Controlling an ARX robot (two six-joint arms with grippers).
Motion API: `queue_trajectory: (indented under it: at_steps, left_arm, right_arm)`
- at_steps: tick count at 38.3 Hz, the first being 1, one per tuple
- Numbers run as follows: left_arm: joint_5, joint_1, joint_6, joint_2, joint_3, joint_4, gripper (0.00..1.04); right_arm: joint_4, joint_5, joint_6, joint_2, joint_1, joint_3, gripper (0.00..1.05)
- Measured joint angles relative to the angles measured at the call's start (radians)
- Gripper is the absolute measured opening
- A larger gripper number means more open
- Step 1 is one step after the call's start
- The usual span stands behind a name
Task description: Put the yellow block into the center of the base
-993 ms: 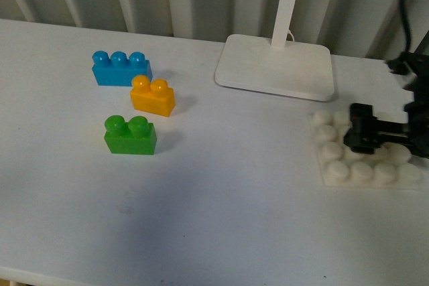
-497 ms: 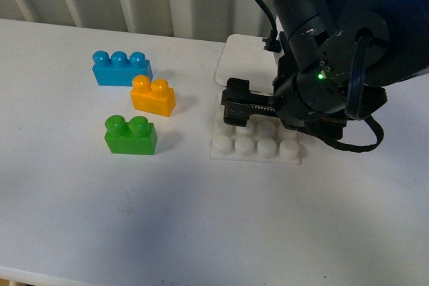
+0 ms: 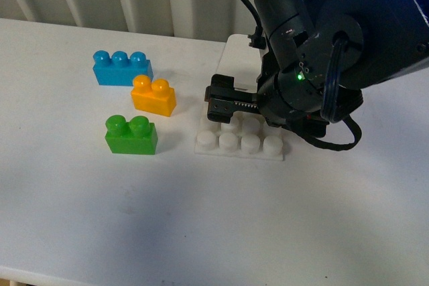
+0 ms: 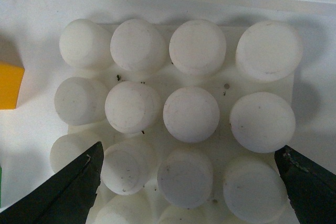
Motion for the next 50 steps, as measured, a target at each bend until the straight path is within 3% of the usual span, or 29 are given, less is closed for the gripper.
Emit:
queue_trajectory:
  at_steps: [8, 12, 25, 29, 32, 42, 45, 50]
  left_arm:
    - [0.0, 0.0, 0.0, 0.0, 0.0, 0.0, 0.98]
    - [0.0, 0.0, 0.0, 0.0, 0.0, 0.0, 0.98]
    - [0.0, 0.0, 0.0, 0.0, 0.0, 0.0, 0.98]
    - [0.0, 0.0, 0.0, 0.0, 0.0, 0.0, 0.98]
    - [0.0, 0.0, 0.0, 0.0, 0.0, 0.0, 0.98]
    - [0.0, 0.0, 0.0, 0.0, 0.0, 0.0, 0.98]
    - [0.0, 0.0, 0.0, 0.0, 0.0, 0.0, 0.98]
    - [0.0, 0.0, 0.0, 0.0, 0.0, 0.0, 0.98]
  right_arm:
    - [0.098, -0.031, -0.019, -0.091, -0.052, -0.114, 0.95]
    - [0.169, -0.08, -0.034, -0.248, -0.129, -0.211, 0.95]
    - [0.235, -0.29, -0.196, -0.893, -0.555, -0.579, 0.94]
    - [0.585, -0.117, -0.333, -0.984, -0.578, -0.721, 0.78]
    - [0.742, -0.093, -0.409, -1.036, -0.568, -0.821, 0.62]
    - [0.752, -0.034, -0.454, -1.17, -0.519, -0.972, 0.19]
    - [0.735, -0.006, -0.46, -1.232, -0.478, -1.015, 0.01]
    - [0.695, -0.006, -0.462, -1.322, -0.472, -1.067, 0.01]
